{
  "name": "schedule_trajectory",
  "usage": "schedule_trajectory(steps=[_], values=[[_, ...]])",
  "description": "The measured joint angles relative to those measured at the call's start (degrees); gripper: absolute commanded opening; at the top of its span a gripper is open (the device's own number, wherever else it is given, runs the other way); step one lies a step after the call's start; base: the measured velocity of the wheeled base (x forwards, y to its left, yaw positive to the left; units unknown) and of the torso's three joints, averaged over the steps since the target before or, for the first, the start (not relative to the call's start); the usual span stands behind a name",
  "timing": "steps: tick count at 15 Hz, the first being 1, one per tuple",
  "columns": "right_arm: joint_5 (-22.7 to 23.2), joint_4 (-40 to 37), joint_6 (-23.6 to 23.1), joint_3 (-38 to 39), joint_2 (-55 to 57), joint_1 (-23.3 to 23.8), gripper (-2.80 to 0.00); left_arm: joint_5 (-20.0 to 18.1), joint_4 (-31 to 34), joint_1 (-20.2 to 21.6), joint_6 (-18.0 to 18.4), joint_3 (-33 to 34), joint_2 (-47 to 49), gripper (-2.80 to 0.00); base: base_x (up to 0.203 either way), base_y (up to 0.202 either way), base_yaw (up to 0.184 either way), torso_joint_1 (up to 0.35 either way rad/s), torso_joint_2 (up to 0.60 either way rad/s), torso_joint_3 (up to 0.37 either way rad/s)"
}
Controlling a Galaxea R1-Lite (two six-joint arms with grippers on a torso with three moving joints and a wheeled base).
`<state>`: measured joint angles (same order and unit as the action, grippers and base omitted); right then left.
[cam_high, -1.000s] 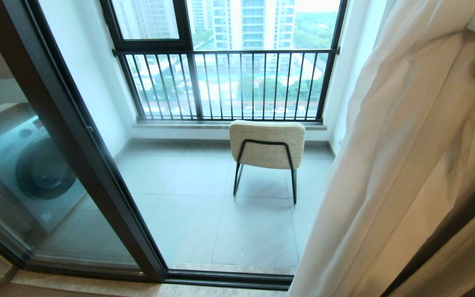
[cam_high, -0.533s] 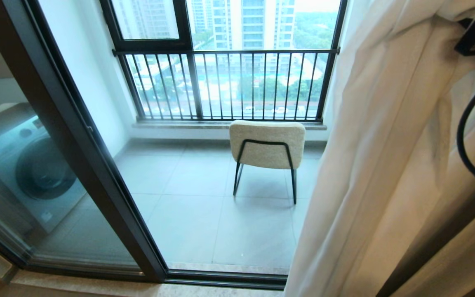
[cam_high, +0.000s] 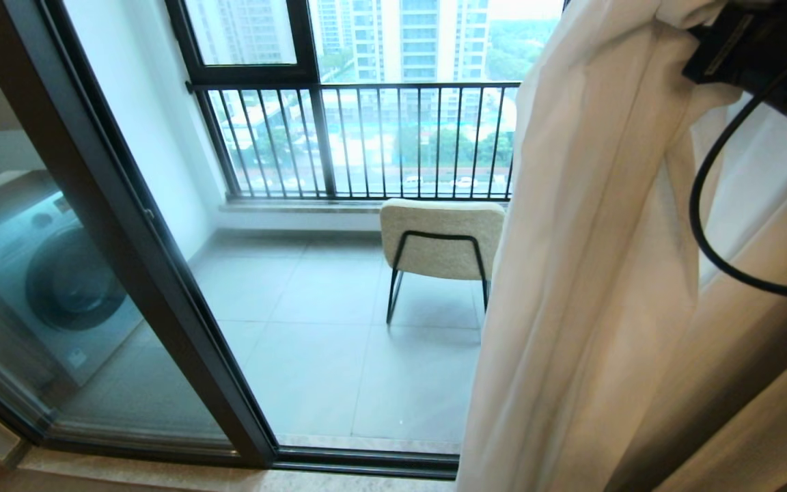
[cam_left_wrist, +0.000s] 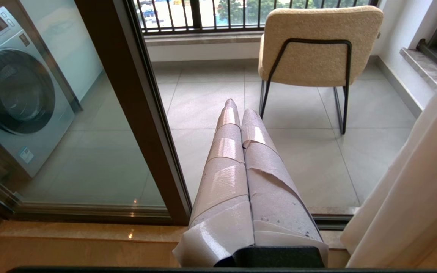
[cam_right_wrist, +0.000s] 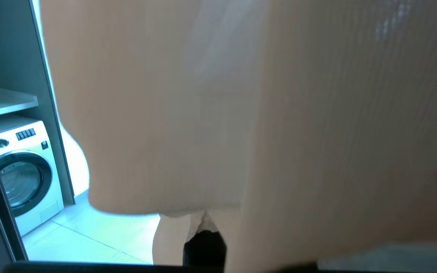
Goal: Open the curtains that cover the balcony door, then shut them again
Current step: Close the inner curtains on both sides
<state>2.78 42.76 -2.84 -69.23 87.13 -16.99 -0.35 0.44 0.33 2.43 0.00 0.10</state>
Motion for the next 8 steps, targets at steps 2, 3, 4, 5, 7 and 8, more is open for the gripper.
schedule_trajectory(steps=[2,3,4,5,7,8], values=[[-0.02,0.89,0.01,0.16,0.66,0.21,-2.80,0.02,0.00,0.00,0.01,0.00,0.00,-2.80,0.000,0.000,0.000,0.000,0.00,0.000],[-0.02,1.47,0.06,0.27,0.98,0.46,-2.80,0.02,0.00,0.00,0.00,0.00,0.00,-2.80,0.000,0.000,0.000,0.000,0.00,0.000],[-0.02,1.61,0.08,0.33,1.24,0.84,-2.80,0.00,0.00,0.00,0.02,0.00,0.00,-2.80,0.000,0.000,0.000,0.000,0.00,0.000],[-0.31,1.63,0.06,0.38,1.47,1.33,-2.80,0.01,0.00,0.00,0.01,0.00,0.00,-2.80,0.000,0.000,0.000,0.000,0.00,0.000],[-3.85,1.88,0.34,0.38,1.89,2.00,-2.80,0.00,0.00,0.00,0.00,0.00,0.00,-2.80,0.000,0.000,0.000,0.000,0.00,0.000],[-5.52,2.00,0.48,0.52,2.06,2.19,-2.80,0.02,0.00,0.00,0.01,0.00,0.00,-2.80,0.000,0.000,0.000,0.000,0.00,0.000]])
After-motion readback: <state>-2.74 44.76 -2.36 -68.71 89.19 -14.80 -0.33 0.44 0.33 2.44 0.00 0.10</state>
